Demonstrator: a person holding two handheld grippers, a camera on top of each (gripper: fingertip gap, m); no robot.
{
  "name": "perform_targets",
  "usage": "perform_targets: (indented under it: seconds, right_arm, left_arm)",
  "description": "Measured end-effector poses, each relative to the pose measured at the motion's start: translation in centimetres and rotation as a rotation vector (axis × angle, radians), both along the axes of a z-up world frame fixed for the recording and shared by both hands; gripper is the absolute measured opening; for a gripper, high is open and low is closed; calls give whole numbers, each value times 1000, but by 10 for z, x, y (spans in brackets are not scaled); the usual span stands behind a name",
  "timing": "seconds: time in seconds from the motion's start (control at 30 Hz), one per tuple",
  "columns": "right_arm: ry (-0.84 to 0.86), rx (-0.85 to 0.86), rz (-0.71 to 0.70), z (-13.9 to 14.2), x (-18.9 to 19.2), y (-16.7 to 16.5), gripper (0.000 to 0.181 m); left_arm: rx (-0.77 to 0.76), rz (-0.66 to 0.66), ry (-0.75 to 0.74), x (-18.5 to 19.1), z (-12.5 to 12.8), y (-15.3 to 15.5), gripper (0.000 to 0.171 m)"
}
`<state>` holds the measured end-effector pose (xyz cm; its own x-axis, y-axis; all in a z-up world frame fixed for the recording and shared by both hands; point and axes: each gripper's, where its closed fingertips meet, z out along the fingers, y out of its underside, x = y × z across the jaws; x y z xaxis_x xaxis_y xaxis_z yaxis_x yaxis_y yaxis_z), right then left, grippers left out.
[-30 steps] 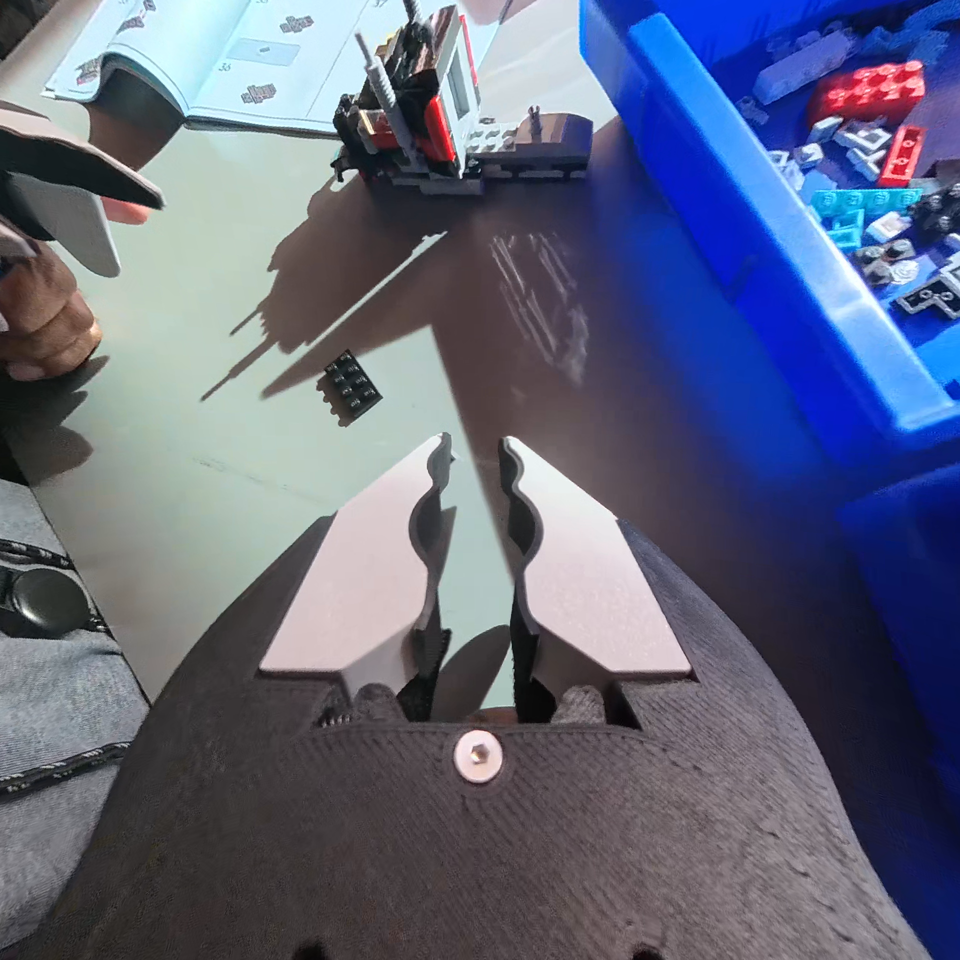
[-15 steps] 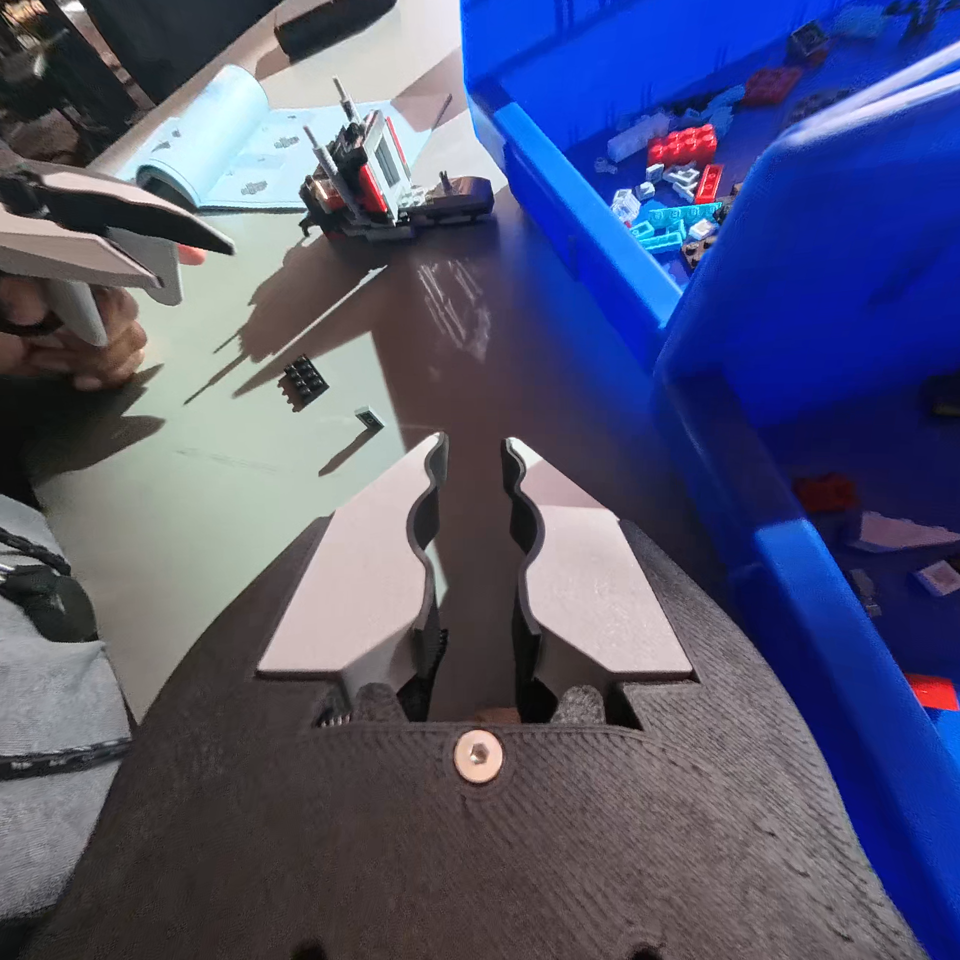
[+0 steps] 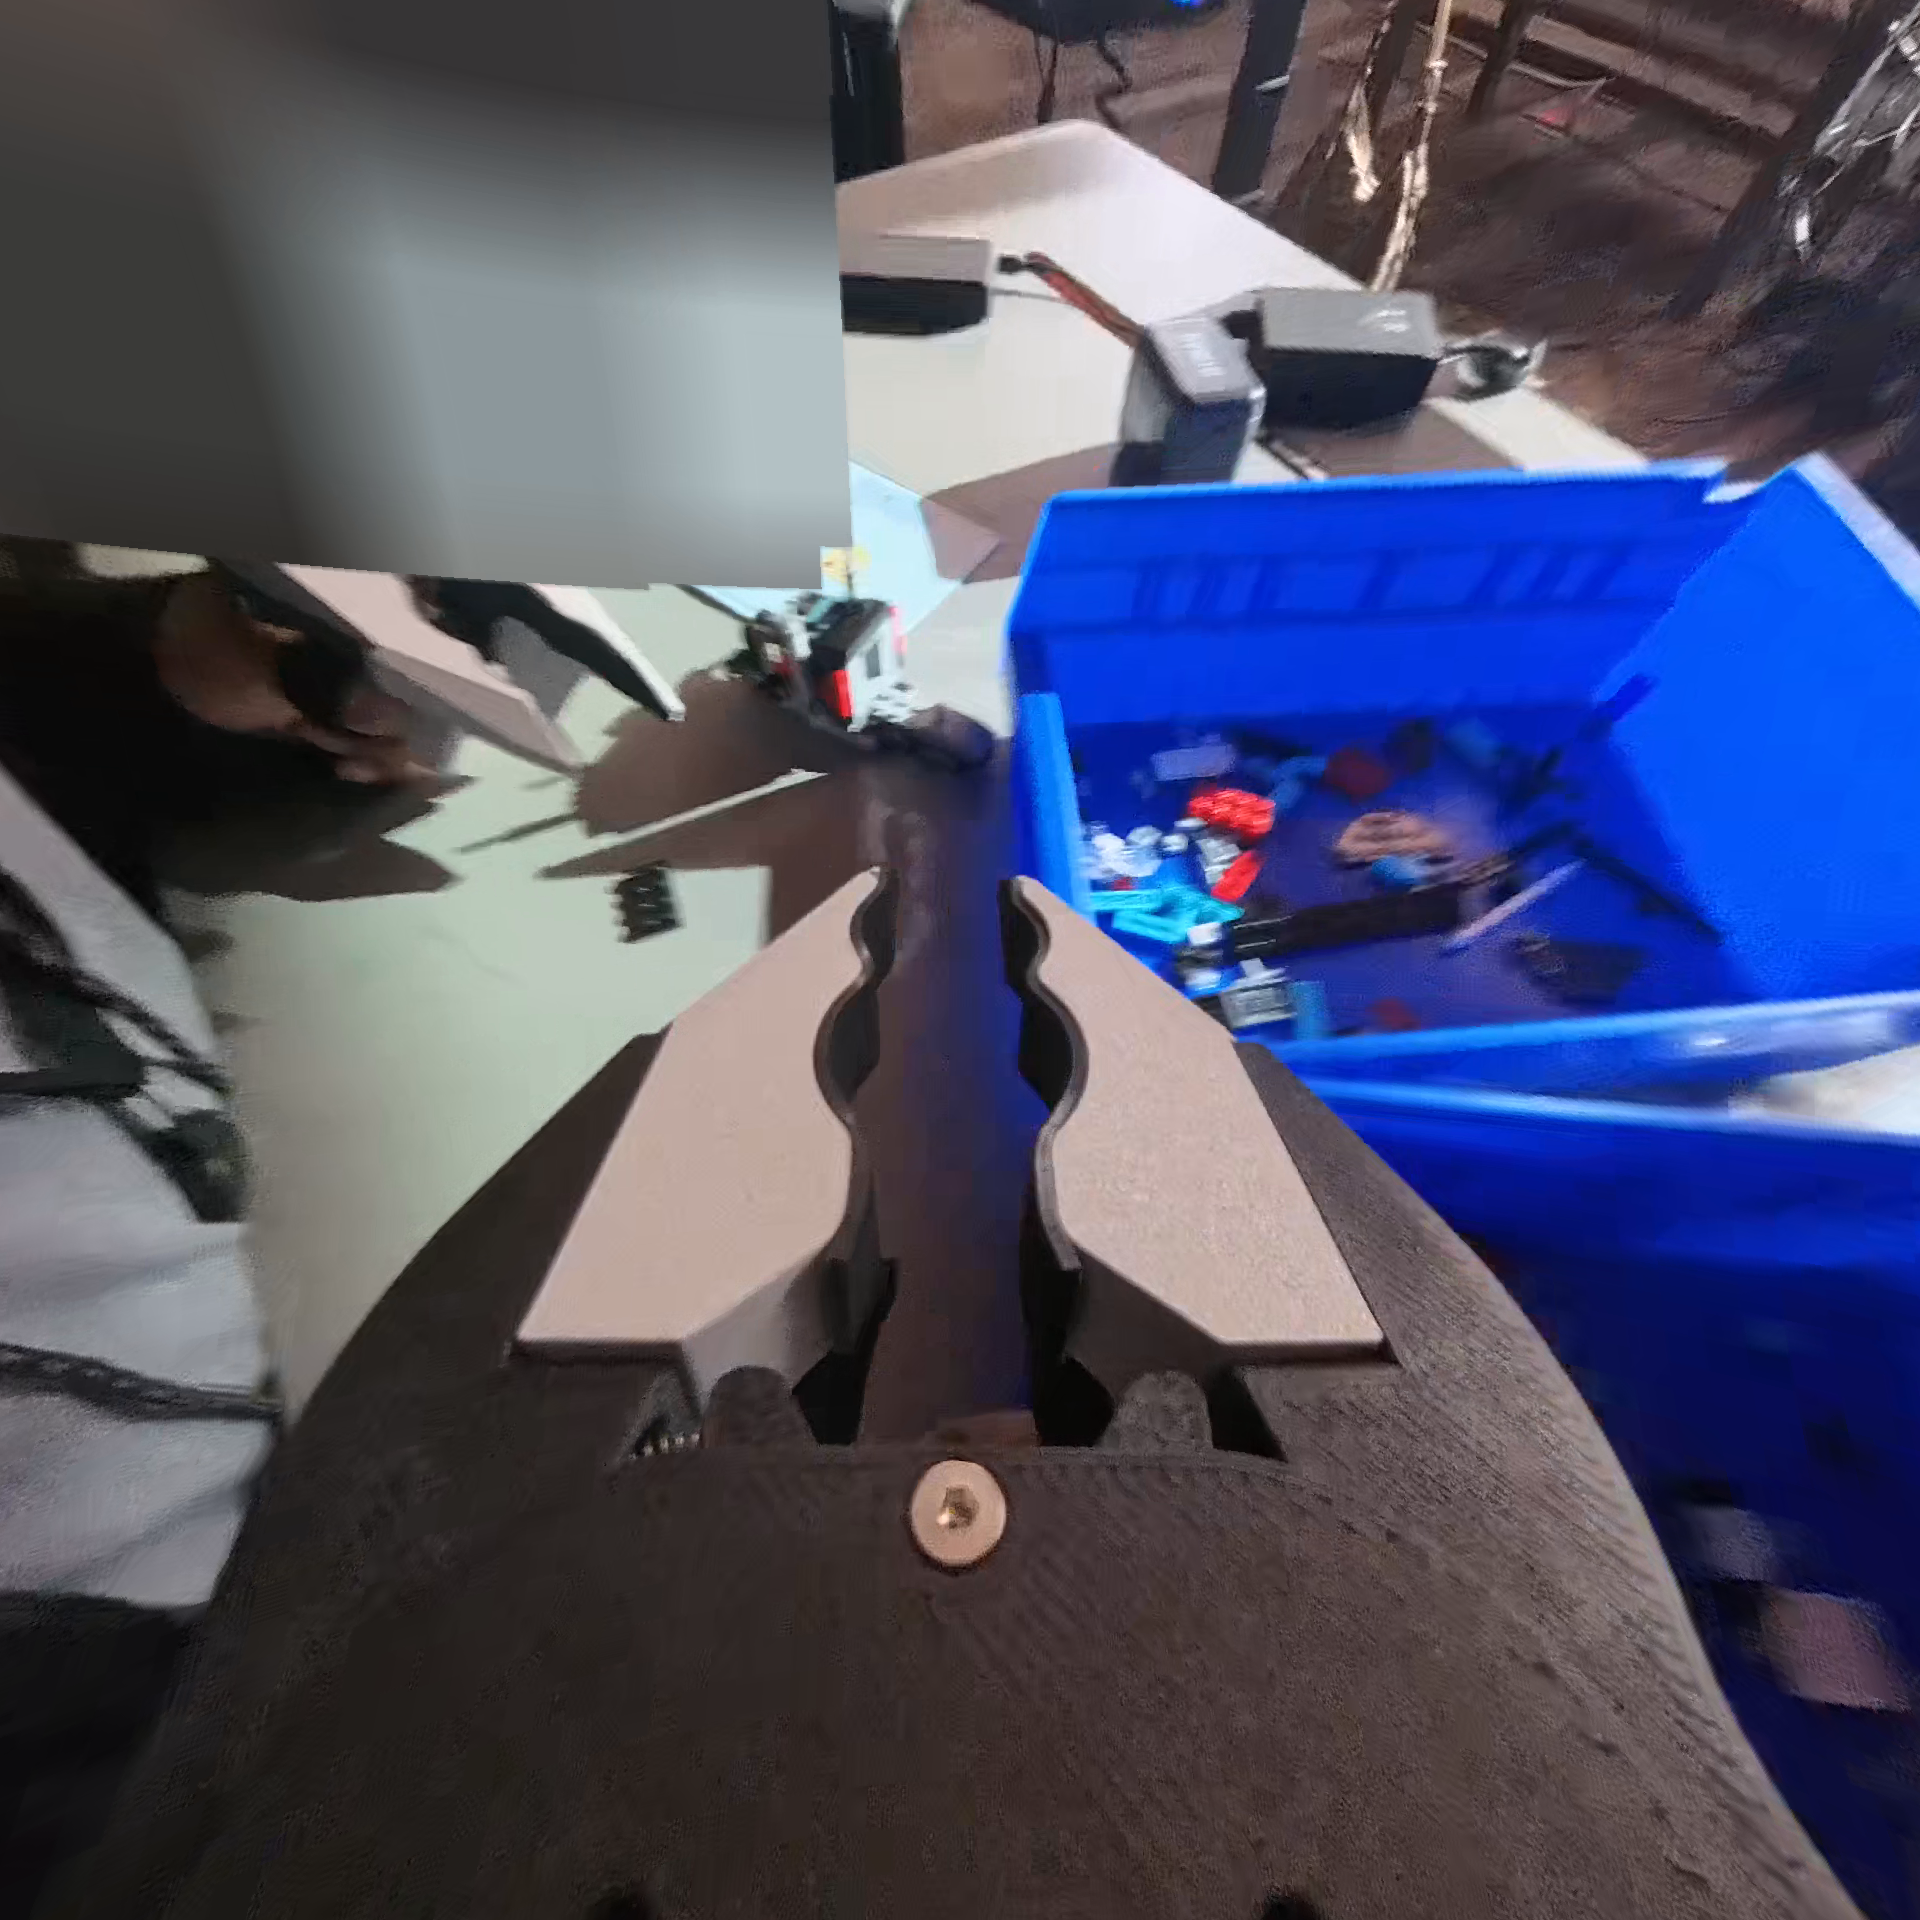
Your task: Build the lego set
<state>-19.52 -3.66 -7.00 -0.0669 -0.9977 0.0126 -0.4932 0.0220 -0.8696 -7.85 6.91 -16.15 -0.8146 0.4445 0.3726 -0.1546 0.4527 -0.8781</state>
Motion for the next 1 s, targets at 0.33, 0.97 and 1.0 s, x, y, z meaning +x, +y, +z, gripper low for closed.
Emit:
perform_targets:
  seconds: [0.33, 0.97, 1.0]
  right_arm:
    - [834, -54, 245, -68, 43, -86, 22]
    - [1258, -21, 251, -150, 45, -99, 26]
    - [1256, -30, 245, -150, 45, -100, 23]
  left_arm:
    - [-110, -62, 207, 9, 28, 23, 50]
    - [-234, -101, 310, 39, 49, 55, 50]
    - [-237, -99, 310, 40, 50, 55, 50]
